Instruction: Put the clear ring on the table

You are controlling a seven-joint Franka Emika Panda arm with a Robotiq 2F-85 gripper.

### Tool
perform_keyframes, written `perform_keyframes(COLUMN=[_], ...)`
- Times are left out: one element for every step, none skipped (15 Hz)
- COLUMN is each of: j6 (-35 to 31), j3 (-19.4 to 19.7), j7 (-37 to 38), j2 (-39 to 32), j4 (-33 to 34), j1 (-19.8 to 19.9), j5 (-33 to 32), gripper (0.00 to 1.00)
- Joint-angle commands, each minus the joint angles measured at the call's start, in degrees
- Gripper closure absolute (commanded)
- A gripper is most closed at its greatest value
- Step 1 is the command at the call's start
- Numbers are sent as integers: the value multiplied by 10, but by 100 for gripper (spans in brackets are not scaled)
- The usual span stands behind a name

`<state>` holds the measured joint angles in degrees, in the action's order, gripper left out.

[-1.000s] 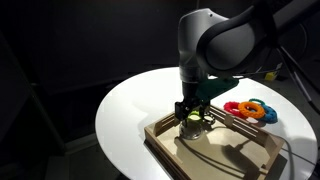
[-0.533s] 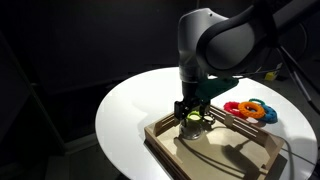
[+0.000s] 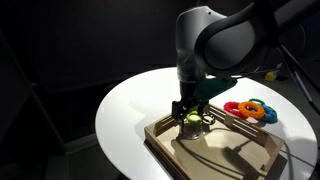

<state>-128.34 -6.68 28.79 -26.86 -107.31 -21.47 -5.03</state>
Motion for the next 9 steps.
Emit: perform_keyframes(j6=[12,12,13,13,13,14,14,14,14], j3=[0,0,0,0,1,1,1,1,1], j7=[1,1,1,1,2,2,2,2,3], j2=[0,0,-1,-1,-2,-3,-4,-5,-6], j4=[16,17,17,18,18,18,18,18,18], j1=[-9,-10,-12,-14,-15,-16,-17,-17,-18], j5=[-6,-6,-7,-7,-7,-8,-8,-9,-9], gripper=[0,0,0,0,0,0,0,0,0])
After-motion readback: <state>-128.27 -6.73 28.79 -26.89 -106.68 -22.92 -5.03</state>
